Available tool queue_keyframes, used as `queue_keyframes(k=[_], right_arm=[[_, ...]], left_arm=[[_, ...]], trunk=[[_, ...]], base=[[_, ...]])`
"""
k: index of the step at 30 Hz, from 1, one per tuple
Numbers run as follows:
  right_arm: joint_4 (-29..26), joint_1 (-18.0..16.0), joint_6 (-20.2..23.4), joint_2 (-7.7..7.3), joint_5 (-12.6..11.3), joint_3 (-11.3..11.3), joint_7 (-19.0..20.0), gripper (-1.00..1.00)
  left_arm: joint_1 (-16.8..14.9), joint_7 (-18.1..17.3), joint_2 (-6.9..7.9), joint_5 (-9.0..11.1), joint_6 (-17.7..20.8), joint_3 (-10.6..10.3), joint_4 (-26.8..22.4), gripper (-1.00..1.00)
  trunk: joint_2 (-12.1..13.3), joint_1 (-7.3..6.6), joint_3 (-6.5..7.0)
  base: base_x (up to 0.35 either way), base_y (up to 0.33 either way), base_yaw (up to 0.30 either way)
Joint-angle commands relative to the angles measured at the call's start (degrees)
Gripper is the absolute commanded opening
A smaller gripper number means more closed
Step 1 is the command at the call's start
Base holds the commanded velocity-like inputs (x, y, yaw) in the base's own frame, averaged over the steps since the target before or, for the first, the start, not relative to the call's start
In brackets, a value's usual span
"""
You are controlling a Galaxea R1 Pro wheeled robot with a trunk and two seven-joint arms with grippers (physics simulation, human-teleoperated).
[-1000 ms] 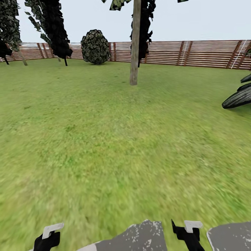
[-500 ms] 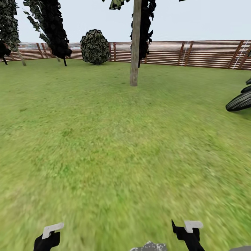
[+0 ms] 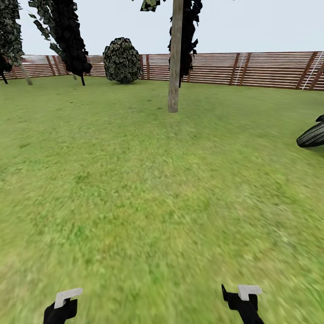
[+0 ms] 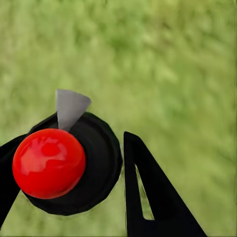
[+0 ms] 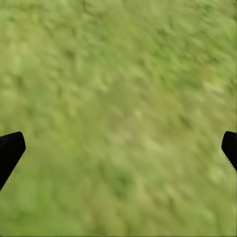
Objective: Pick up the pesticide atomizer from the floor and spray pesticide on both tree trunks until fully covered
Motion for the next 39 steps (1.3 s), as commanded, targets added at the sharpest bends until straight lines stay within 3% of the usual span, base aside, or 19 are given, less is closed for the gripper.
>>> queue_keyframes(k=[1,39], right_arm=[[0.05,-0.03,-0.18,0.02,0.25,-0.23,-0.05,1.0],[0.05,-0.03,-0.18,0.02,0.28,-0.23,-0.05,1.0]], left_arm=[[-0.03,0.02,0.01,0.48,-0.19,-0.14,0.05,-1.0],[-0.03,-0.01,-0.01,0.48,-0.19,-0.14,0.05,-1.0]], trunk=[[-0.01,0.03,-0.04],[-0.01,0.03,-0.04]], base=[[0.338,0.0,0.0],[0.338,0.0,0.0]])
